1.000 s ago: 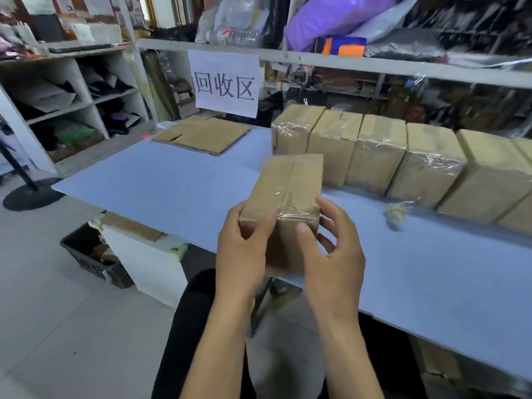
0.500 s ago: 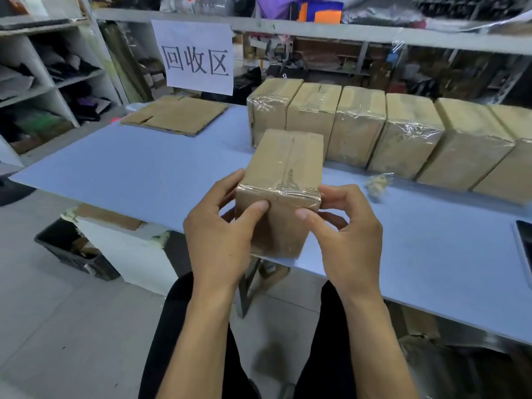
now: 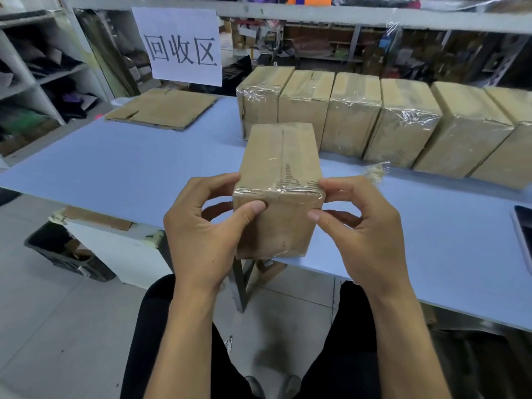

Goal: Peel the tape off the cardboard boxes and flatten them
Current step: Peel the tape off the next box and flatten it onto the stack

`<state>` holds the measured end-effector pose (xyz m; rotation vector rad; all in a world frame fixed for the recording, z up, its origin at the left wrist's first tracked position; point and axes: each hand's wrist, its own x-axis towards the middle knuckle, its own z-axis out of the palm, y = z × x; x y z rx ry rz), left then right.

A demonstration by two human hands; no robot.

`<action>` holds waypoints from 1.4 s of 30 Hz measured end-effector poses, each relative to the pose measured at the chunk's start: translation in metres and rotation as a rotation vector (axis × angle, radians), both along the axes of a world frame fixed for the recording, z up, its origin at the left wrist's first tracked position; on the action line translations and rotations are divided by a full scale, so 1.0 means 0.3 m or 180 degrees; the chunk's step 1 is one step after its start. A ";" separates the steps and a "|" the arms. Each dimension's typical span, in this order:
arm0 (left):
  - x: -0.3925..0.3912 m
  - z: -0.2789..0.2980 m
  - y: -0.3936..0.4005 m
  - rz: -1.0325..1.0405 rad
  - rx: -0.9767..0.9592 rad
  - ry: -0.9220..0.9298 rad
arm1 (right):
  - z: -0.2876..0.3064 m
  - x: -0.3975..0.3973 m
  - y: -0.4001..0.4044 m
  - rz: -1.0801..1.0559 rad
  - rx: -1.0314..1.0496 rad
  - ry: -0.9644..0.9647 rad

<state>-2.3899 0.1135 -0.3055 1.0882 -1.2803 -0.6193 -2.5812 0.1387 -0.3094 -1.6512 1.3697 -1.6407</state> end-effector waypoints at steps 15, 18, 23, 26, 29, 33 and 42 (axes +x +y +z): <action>0.000 -0.026 -0.015 -0.0319 -0.0119 -0.1022 | -0.023 0.084 -0.031 -0.0032 -0.0310 0.0491; -0.008 -0.025 -0.021 -0.0282 -0.0118 -0.1128 | -0.023 0.083 -0.037 -0.0236 -0.0491 0.0663; -0.001 0.005 -0.078 -0.0193 -0.0987 -0.2172 | -0.035 0.065 -0.048 -0.0362 -0.0636 0.0776; 0.011 0.036 -0.117 -0.0312 -0.1402 -0.2725 | -0.048 0.065 -0.058 -0.0467 -0.0706 0.0763; 0.016 0.054 -0.147 -0.0443 -0.1661 -0.2932 | -0.062 0.078 -0.059 -0.0595 -0.0841 0.0803; 0.015 0.054 -0.170 -0.0619 -0.2129 -0.3037 | -0.064 0.084 -0.063 -0.0900 -0.0938 0.0853; 0.000 0.035 -0.208 -0.0291 -0.2886 -0.3405 | -0.042 0.018 -0.045 0.0064 -0.0234 0.0463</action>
